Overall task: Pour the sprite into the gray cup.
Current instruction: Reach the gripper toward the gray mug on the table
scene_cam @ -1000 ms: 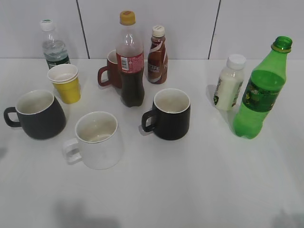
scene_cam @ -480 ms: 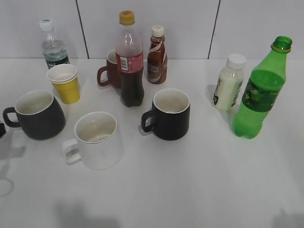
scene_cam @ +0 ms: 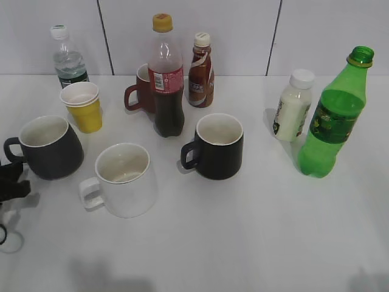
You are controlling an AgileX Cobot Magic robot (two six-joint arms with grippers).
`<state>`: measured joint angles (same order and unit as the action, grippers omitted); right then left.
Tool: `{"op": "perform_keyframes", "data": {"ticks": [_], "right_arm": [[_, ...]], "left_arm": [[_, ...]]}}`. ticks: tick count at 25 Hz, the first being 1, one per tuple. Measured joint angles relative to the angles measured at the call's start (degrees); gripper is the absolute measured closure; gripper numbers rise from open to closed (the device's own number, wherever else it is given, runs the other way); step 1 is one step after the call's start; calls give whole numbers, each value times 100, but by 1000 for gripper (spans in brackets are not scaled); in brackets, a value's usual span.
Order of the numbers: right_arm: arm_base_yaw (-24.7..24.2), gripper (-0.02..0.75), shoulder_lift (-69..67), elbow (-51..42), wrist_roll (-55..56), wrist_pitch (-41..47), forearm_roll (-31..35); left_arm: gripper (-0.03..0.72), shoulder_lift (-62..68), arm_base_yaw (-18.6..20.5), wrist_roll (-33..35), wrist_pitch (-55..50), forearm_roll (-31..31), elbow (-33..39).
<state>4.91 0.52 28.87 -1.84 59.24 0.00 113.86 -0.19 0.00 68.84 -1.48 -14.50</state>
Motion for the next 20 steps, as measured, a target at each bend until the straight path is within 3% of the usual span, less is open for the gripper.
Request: {"op": "perform_keyframes", "data": {"ticks": [7, 14, 20], "right_arm": [[0, 183, 0, 0, 0, 0, 0], [0, 183, 0, 0, 0, 0, 0], [0, 183, 0, 0, 0, 0, 0]], "left_arm": [[351, 376, 73, 0, 16, -61, -575], [353, 402, 639, 0, 16, -1046, -978], [393, 464, 721, 0, -251, -1599, -1428]]}}
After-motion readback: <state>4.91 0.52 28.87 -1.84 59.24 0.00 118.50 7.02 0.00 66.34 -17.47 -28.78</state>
